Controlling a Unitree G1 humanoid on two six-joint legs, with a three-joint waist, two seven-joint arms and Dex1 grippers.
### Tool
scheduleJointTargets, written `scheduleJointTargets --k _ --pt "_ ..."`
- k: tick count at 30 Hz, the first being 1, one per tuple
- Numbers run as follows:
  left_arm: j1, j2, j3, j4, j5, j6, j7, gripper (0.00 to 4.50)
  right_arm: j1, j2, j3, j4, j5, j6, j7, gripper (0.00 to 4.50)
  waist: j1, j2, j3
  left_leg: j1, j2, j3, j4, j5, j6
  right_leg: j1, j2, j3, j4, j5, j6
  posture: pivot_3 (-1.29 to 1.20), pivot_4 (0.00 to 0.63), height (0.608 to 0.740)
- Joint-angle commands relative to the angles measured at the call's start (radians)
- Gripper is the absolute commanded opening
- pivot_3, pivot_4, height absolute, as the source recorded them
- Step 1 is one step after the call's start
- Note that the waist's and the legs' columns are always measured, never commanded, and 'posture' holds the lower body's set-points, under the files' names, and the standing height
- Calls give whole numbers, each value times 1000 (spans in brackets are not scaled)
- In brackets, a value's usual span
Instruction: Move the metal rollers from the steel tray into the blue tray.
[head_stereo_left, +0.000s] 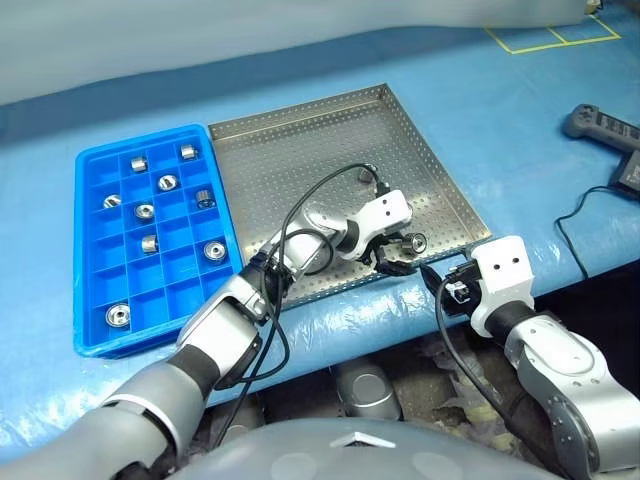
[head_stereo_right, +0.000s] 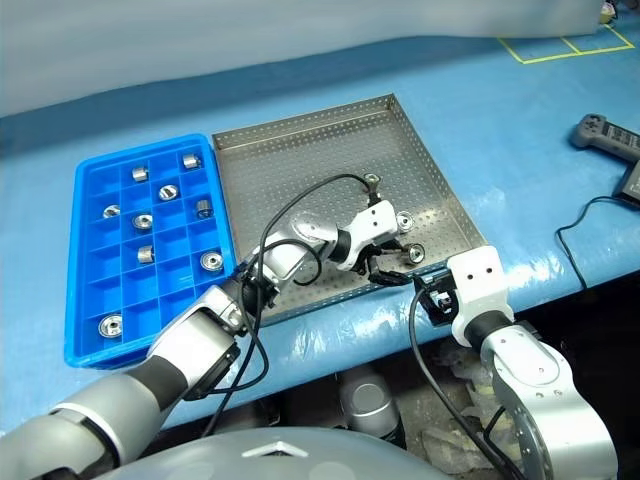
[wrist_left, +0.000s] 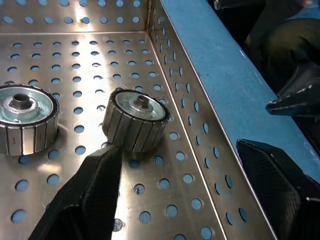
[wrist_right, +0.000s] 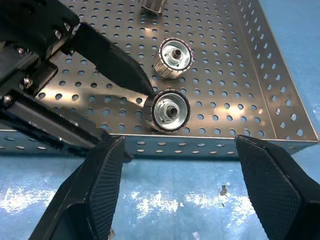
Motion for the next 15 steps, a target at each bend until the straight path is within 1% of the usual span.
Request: scheduleJointTargets --k 1,5,8,12,15 --pt "-50 -9 59 -2 -8 -28 18 3987 -10 3 -14 -39 -2 -4 -1 3698 -4 0 0 0 0 1 0 0 0 0 0 1 0 0 0 -363 150 740" --pt "-62 -33 74 29 4 -48 37 3987 -19 3 -7 -33 -4 -7 0 3698 -4 0 0 1 0 1 0 0 0 0 0 2 -1 0 0 -361 150 740" --pt "-66 -60 74 64 19 -66 48 3987 -23 3 -2 -32 -6 -7 -1 3698 -3 0 0 0 0 1 -2 0 0 0 0 1 -2 2 3 -366 150 740" --pt "-87 -96 90 141 50 -123 116 3987 -20 4 1 -36 -8 -7 -1 3698 -4 0 0 0 0 2 -4 0 1 0 0 2 -6 2 4 -376 150 740" --pt "-99 -105 105 167 49 -141 126 3987 -10 6 -3 -40 -10 -10 -1 3698 -5 0 0 0 0 2 -5 -1 1 0 0 2 -7 2 4 -381 150 740"
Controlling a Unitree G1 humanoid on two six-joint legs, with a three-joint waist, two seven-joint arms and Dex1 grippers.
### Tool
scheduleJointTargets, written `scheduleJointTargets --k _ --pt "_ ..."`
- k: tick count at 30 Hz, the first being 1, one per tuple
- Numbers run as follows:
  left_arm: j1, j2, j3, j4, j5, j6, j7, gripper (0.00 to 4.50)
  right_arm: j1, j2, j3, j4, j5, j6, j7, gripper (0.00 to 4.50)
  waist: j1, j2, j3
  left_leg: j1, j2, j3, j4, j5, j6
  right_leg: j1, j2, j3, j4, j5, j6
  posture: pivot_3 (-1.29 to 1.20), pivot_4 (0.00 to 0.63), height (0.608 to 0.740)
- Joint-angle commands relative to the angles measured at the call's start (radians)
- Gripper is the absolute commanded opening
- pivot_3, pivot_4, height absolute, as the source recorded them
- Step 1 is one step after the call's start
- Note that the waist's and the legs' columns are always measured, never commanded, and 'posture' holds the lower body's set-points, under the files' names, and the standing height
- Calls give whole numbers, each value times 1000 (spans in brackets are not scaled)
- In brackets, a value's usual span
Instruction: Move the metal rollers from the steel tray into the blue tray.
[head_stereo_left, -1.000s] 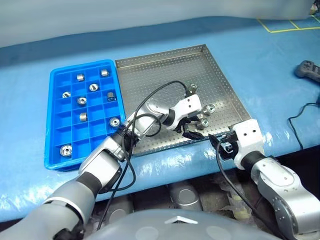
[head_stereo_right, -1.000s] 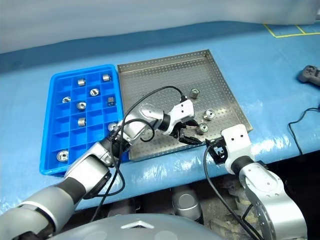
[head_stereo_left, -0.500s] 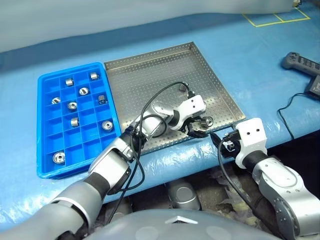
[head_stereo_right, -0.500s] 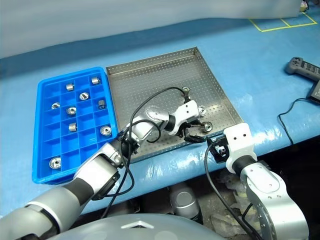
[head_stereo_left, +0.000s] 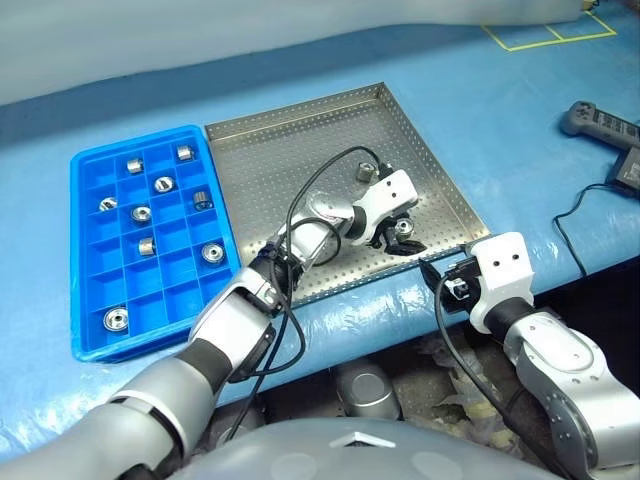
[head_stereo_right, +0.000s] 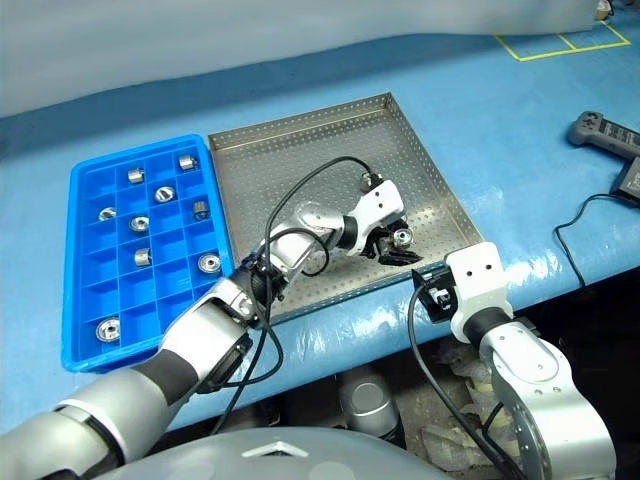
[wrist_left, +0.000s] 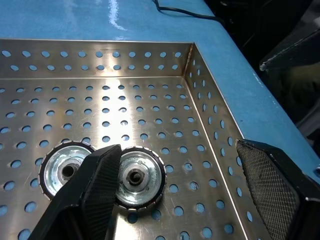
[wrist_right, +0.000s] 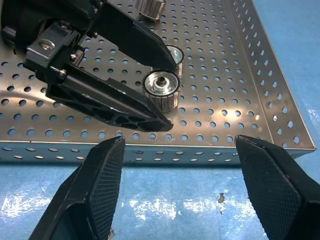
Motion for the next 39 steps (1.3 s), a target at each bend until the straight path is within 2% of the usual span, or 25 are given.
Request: scheduleJointTargets --k 1,5,10,15,20,24,30,35,39 --pt "-39 -26 25 17 6 -38 15 3987 9 5 -9 -41 -4 -10 -2 3698 0 0 0 0 0 0 0 0 0 0 0 0 0 0 0 -381 150 740" --pt "-40 -22 37 12 10 -55 19 3987 11 8 -6 -40 -6 -14 -3 3698 0 0 0 0 0 0 0 0 0 0 0 0 -2 0 1 -378 150 740" --pt "-38 5 110 -33 -20 -51 49 3987 -19 12 -9 -5 -8 -29 -1 3698 0 0 0 0 0 1 0 0 0 0 0 1 -2 1 1 -360 150 740" --pt "-3 67 167 -125 -45 -13 44 3987 -151 92 -54 126 7 -34 -35 3698 1 0 0 0 0 1 0 0 0 1 0 1 -2 2 3 -334 150 740" --pt "69 152 158 -258 -52 40 2 3987 -290 170 -96 279 41 -18 -44 3698 9 1 0 0 0 1 -1 0 0 0 0 2 -2 2 3 -284 150 740" --pt "129 197 155 -356 -56 92 -2 3987 -366 190 -106 384 54 -18 -35 3698 35 1 0 0 0 1 -1 0 0 0 0 1 -2 2 2 -245 150 740" --pt "183 208 164 -436 -67 143 31 3987 -437 199 -88 480 75 -3 -28 3698 86 2 0 -1 0 1 0 0 0 0 0 1 -2 2 2 -200 150 740" --pt "196 213 160 -465 -78 160 46 3987 -452 208 -95 521 58 24 -68 3698 123 3 -1 0 0 1 0 0 0 0 0 1 -2 2 2 -188 150 740" --pt "199 215 157 -473 -82 163 54 3987 -439 197 -87 535 36 38 -95 3698 131 3 -1 -1 0 1 0 0 0 0 0 1 -2 2 2 -189 150 740"
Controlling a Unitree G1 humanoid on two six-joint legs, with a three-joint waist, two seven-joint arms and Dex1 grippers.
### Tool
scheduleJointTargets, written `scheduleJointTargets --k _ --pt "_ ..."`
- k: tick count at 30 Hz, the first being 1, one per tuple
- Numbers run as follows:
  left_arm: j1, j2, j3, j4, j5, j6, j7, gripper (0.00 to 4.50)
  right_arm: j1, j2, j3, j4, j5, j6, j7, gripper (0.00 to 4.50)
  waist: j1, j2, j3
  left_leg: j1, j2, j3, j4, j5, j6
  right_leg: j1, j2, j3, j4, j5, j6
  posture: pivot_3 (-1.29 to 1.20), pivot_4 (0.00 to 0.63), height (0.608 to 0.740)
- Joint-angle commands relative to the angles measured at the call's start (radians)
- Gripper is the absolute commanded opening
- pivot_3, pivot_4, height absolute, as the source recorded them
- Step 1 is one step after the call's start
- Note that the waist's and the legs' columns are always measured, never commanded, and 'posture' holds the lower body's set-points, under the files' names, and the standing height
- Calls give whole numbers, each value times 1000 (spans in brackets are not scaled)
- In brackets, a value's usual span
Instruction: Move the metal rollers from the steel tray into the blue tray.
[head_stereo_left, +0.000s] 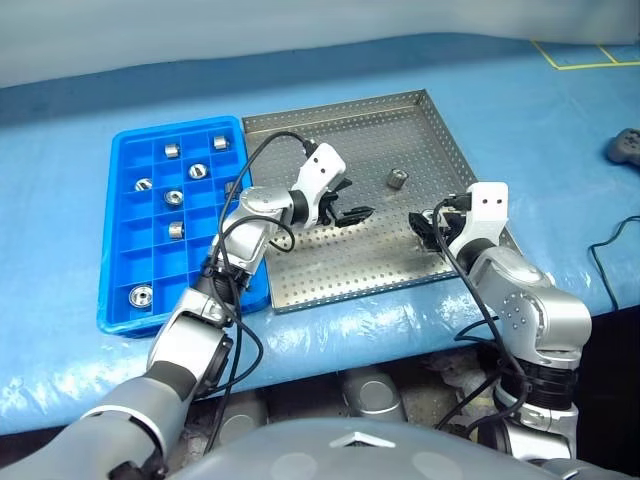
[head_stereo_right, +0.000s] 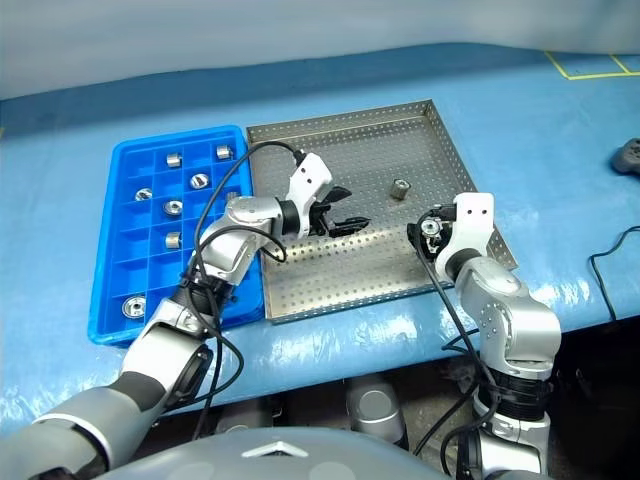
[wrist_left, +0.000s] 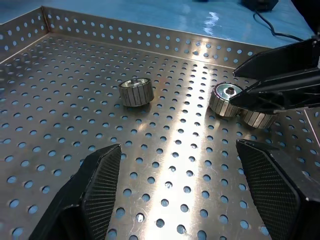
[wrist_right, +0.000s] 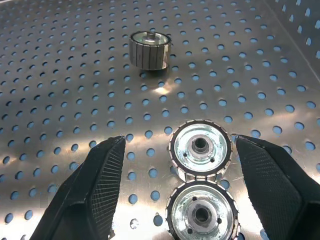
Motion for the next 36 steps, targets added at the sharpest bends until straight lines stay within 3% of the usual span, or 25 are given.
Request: scheduleJointTargets --k 1,12,15,19,20,30,36 --pt "-1 -1 1 -44 -13 3 7 3987 3 -8 -5 -13 -18 8 -23 3698 3 0 0 0 0 0 0 0 0 0 0 0 0 0 0 -190 150 740" --pt "-6 -8 -3 -37 -15 -2 13 3987 58 23 21 -73 -22 47 -43 3698 8 1 -1 0 0 0 1 0 0 0 0 0 1 0 0 -194 150 740" --pt "-7 -9 -4 -36 -14 -4 13 4014 59 30 13 -66 -27 50 -49 3141 12 1 -1 0 0 0 1 0 0 0 0 0 1 0 0 -199 150 740" --pt "-10 -9 -3 -34 -14 -7 13 4014 57 26 11 -80 -28 61 -50 1863 17 1 -1 0 0 0 1 0 0 1 0 0 1 0 0 -197 150 740" --pt "-11 -9 -2 -34 -15 -7 13 4014 57 24 12 -83 -29 63 -50 1713 19 1 -1 0 0 0 1 0 0 1 0 0 1 0 0 -196 150 740" --pt "-12 -5 16 -44 -44 15 -3 4014 71 -9 31 -117 -11 9 18 1706 22 1 -1 0 0 0 1 0 0 0 0 0 1 0 0 -192 150 740" --pt "-3 55 80 -171 -234 188 -150 4014 115 -75 41 -232 123 -163 268 1706 11 2 0 0 0 0 1 0 0 0 1 0 1 0 0 -197 150 740"
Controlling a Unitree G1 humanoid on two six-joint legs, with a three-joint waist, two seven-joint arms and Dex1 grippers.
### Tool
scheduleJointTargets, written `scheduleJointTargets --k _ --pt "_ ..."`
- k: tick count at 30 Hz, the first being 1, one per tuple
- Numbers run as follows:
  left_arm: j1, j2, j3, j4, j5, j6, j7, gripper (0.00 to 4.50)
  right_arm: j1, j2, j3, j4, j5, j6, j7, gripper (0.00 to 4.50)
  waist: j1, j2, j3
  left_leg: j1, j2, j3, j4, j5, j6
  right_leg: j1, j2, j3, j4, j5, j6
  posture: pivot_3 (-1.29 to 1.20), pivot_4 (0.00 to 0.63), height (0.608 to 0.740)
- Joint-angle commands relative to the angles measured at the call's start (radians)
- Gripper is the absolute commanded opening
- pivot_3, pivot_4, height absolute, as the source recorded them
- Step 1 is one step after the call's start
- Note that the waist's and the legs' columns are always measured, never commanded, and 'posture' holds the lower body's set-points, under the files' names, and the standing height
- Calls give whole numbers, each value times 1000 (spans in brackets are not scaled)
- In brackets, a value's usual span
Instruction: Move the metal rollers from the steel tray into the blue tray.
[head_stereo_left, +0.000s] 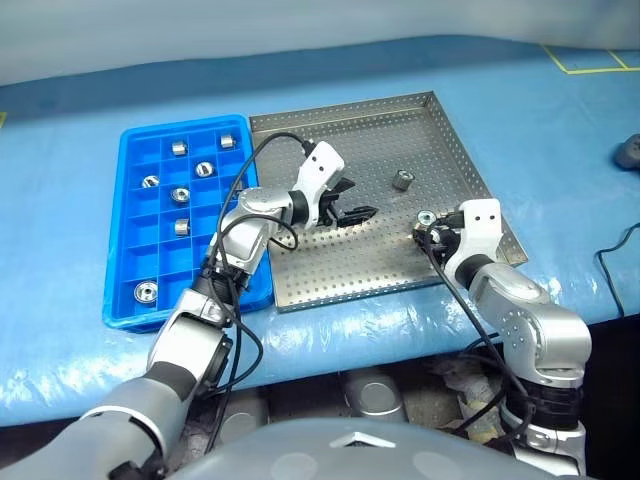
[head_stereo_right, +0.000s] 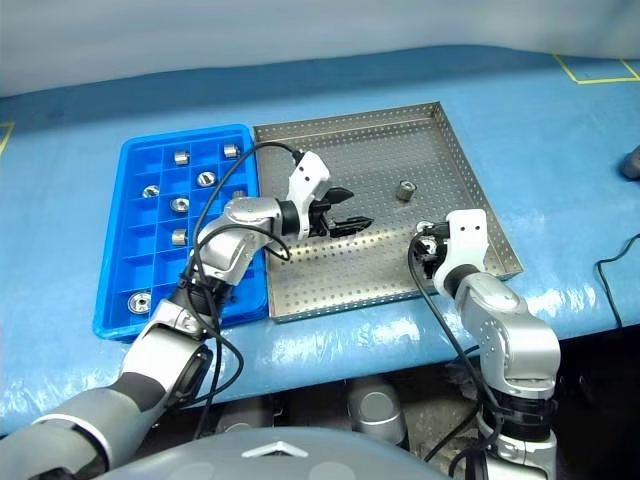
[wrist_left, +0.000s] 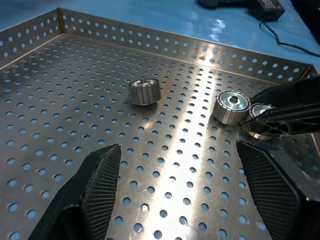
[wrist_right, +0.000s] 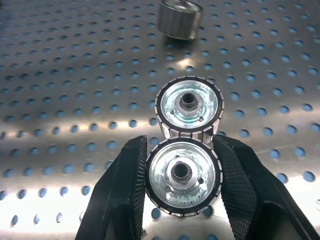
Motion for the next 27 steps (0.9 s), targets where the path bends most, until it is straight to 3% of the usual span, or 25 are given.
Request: scheduleJointTargets --k 1,6,11,16,27 --pt "-1 42 46 -131 -124 91 -89 4014 9 -41 -16 -104 99 -110 147 1706 -2 0 0 0 0 0 0 0 0 0 0 0 0 0 0 -196 150 740" --pt "30 111 112 -252 -292 238 -149 4014 32 -113 -8 -153 193 -213 312 1706 -4 0 0 1 0 0 1 0 0 1 0 0 0 0 0 -193 150 740" --pt "61 148 163 -305 -386 291 -147 4014 17 -120 8 -139 230 -254 335 1706 4 0 0 0 0 -1 5 0 0 2 0 -1 3 0 0 -177 150 740" --pt "73 124 211 -318 -460 302 -110 4014 1 -122 30 -147 275 -267 345 1706 16 0 0 1 0 -1 6 0 0 2 0 -1 5 0 0 -162 150 740" --pt "80 124 146 -319 -465 289 -82 4014 -14 -144 41 -155 305 -286 325 1706 31 0 0 1 0 -1 7 0 0 2 0 -1 5 0 0 -173 150 740"
